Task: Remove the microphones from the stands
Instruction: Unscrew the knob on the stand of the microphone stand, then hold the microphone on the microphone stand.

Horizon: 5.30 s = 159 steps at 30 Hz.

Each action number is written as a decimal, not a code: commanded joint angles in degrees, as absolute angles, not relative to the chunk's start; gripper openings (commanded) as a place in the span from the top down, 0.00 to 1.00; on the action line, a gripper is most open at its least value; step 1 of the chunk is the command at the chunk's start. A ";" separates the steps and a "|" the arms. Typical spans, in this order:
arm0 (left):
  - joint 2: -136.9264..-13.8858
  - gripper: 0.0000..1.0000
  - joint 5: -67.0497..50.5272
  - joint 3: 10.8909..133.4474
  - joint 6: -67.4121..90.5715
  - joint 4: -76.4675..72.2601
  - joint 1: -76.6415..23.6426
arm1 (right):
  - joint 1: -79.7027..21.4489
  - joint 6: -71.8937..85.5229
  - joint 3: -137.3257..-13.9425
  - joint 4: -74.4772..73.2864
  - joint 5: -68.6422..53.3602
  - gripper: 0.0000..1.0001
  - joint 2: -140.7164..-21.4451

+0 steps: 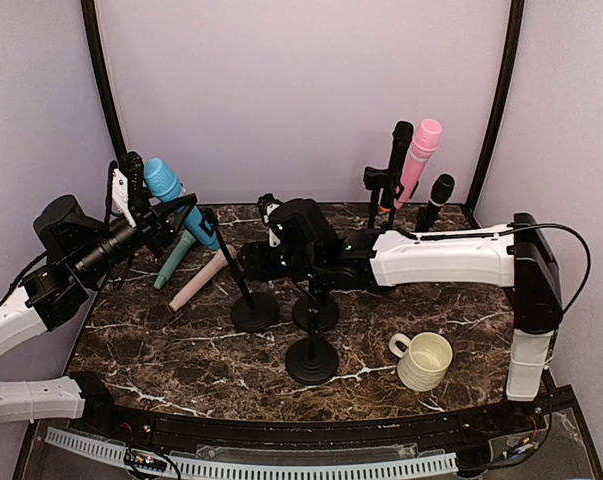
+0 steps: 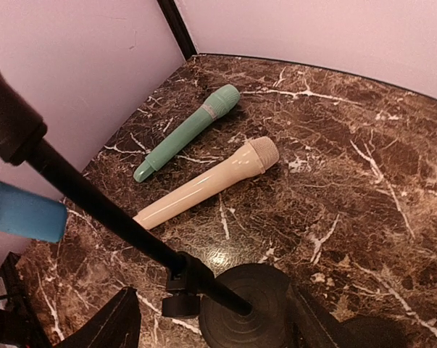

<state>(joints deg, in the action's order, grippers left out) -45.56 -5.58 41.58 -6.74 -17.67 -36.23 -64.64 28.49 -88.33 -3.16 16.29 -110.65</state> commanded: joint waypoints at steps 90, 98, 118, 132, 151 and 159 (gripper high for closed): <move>-49.11 0.77 -15.67 41.28 -11.70 -18.40 -35.79 | -75.14 -0.09 -76.67 12.84 35.02 0.29 -103.20; -48.42 0.40 -17.73 41.00 -11.62 -18.77 -35.78 | -75.15 6.29 -72.33 15.74 27.54 0.25 -96.40; -38.29 0.10 -14.05 41.91 1.47 -9.37 -35.86 | -67.03 13.80 -78.70 4.31 4.33 0.14 -91.95; -40.02 0.07 -18.19 42.13 5.79 8.81 -35.82 | -62.25 7.55 -105.42 -25.56 -4.84 0.26 -108.80; -43.24 0.68 -14.18 42.95 0.69 6.40 -35.75 | -58.16 -8.22 -109.78 -26.44 -21.15 0.23 -118.91; -42.52 0.97 -19.51 43.24 -2.77 6.50 -35.54 | -57.46 -11.10 -112.02 -29.24 -25.39 0.22 -120.29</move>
<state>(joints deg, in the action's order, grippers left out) -43.16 -14.85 41.45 0.19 6.24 -35.88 -57.63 -8.62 -109.93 -28.27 -21.15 -119.96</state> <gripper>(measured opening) 0.477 0.781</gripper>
